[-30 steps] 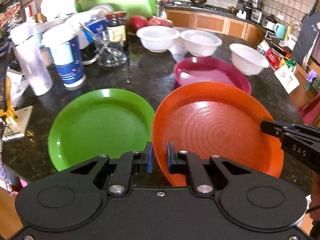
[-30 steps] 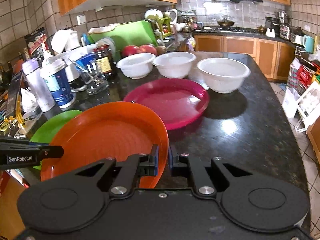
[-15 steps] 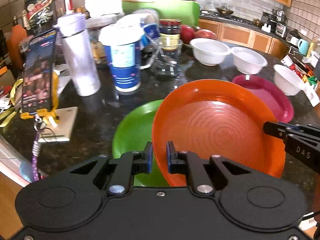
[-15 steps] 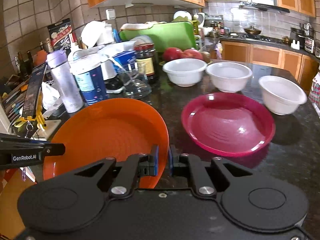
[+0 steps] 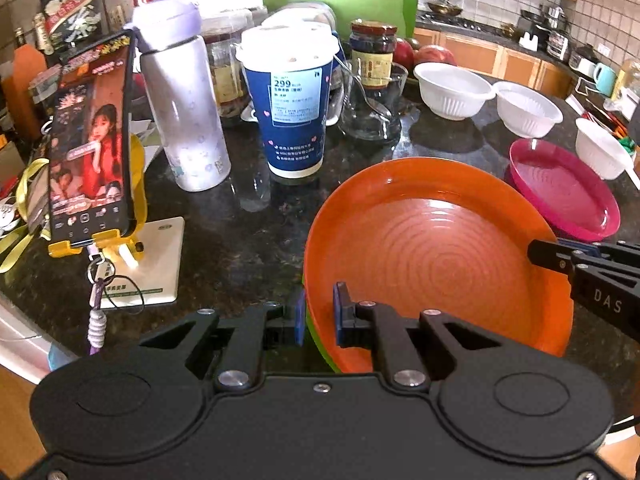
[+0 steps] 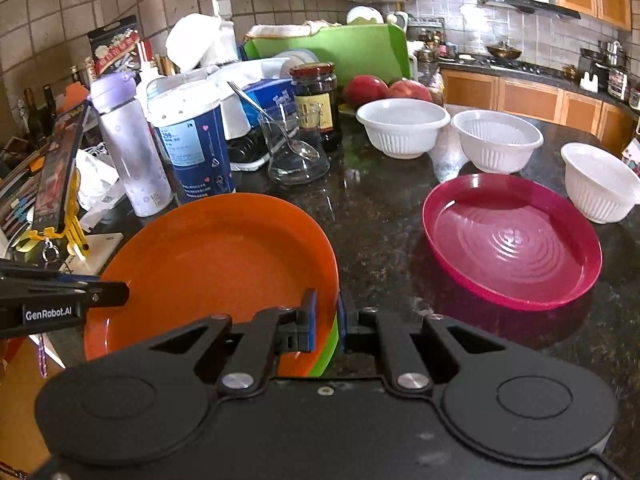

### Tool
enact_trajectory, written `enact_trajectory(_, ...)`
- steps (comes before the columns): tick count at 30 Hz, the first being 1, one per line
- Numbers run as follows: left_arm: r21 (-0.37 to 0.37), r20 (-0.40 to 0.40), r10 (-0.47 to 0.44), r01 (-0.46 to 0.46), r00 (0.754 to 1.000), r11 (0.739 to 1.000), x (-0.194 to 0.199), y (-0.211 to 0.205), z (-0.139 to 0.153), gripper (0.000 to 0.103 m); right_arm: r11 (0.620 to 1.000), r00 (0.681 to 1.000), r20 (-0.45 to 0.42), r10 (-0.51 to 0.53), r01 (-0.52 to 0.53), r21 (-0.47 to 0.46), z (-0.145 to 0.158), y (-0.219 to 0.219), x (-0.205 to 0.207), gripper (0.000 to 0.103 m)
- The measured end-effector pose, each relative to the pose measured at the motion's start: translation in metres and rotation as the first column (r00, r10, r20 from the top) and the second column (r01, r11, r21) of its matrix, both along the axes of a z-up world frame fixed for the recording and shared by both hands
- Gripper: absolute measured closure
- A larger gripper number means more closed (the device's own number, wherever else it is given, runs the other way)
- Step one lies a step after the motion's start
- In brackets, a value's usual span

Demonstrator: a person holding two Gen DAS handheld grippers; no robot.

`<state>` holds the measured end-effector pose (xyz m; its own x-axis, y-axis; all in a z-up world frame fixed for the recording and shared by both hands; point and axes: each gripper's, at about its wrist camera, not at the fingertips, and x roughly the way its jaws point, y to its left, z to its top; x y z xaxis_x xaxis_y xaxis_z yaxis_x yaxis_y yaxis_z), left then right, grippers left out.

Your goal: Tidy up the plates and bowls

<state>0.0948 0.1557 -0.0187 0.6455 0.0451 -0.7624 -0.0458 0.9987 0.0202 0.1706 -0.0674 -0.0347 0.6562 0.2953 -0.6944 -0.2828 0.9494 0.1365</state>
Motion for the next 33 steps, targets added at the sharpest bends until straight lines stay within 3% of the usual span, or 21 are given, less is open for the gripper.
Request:
enact_trajectory(20, -0.014, 0.0, -0.076, 0.076, 0.997, 0.997, 0.014, 0.012, -0.011, 0.083, 0.998, 0.998, -0.015, -0.059, 0.058, -0.036, -0.008, 0.011, 0.001, 0.083)
enact_trajectory(22, -0.017, 0.002, -0.077, 0.077, 0.997, 0.997, 0.014, 0.012, -0.01, 0.082, 0.998, 0.998, 0.001, -0.056, 0.056, -0.037, -0.006, 0.012, 0.0, 0.073)
enact_trajectory(27, -0.035, 0.007, -0.076, 0.076, 0.997, 0.996, 0.012, 0.014, -0.008, 0.082, 0.997, 0.998, 0.011, -0.067, 0.067, -0.028, -0.004, 0.011, 0.001, 0.071)
enact_trajectory(31, -0.033, 0.03, -0.074, 0.075, 0.997, 0.997, 0.008, 0.014, -0.004, 0.078, 0.996, 0.996, 0.031, -0.088, 0.088, -0.013, -0.002, 0.009, -0.002, 0.06)
enact_trajectory(33, -0.032, 0.049, -0.077, 0.079, 0.996, 0.996, 0.007, 0.013, -0.001, 0.076, 0.995, 0.994, 0.048, -0.096, 0.097, -0.012, -0.001, 0.008, -0.004, 0.06)
